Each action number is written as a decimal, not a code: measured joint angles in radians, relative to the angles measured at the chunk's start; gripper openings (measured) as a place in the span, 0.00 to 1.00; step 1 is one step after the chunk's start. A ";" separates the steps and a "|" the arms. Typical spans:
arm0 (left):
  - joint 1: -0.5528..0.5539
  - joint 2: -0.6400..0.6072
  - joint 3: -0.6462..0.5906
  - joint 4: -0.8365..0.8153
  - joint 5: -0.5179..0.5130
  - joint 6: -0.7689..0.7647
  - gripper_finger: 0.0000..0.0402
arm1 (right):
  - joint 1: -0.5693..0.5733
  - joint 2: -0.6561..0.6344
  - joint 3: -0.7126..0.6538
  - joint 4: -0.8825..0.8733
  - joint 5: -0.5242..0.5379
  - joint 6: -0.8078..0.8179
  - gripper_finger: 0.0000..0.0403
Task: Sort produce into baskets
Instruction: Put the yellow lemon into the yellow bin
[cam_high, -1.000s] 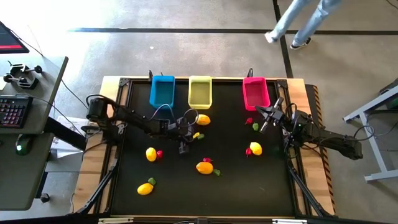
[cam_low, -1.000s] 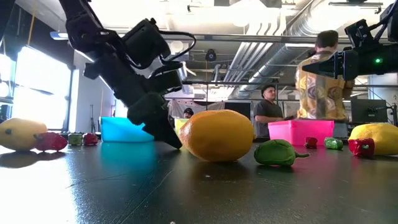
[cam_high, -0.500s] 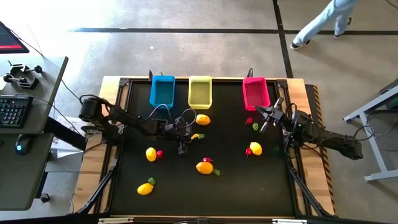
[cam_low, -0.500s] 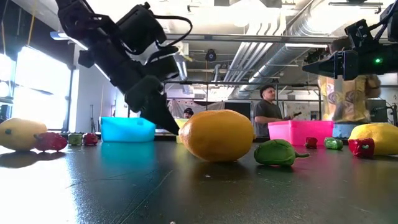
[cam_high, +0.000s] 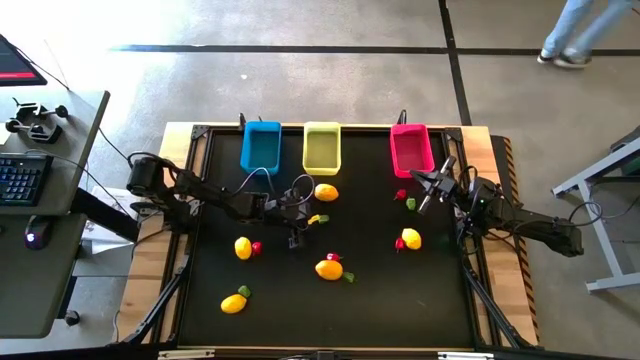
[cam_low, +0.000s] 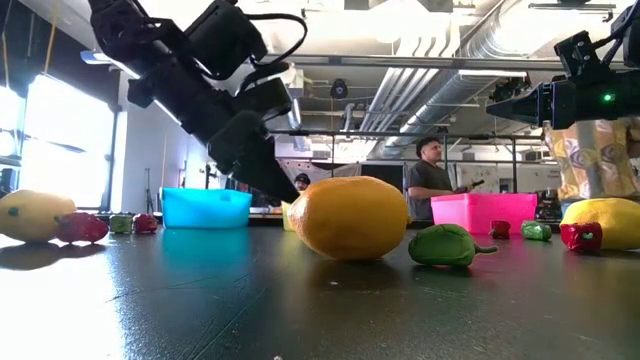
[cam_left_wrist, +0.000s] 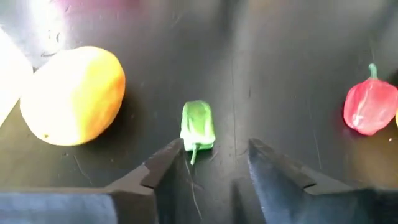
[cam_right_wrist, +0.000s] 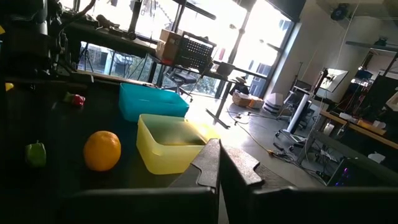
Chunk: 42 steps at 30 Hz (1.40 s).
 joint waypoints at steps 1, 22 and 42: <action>0.000 0.000 0.003 -0.003 0.000 0.000 0.45 | 0.000 0.000 0.000 0.000 0.000 0.000 0.00; 0.033 0.071 0.084 -0.005 -0.034 0.084 0.53 | 0.000 0.000 0.000 0.000 0.000 0.000 0.00; 0.031 0.098 0.084 -0.004 0.020 0.046 0.53 | 0.000 0.000 0.000 0.000 0.000 0.000 0.00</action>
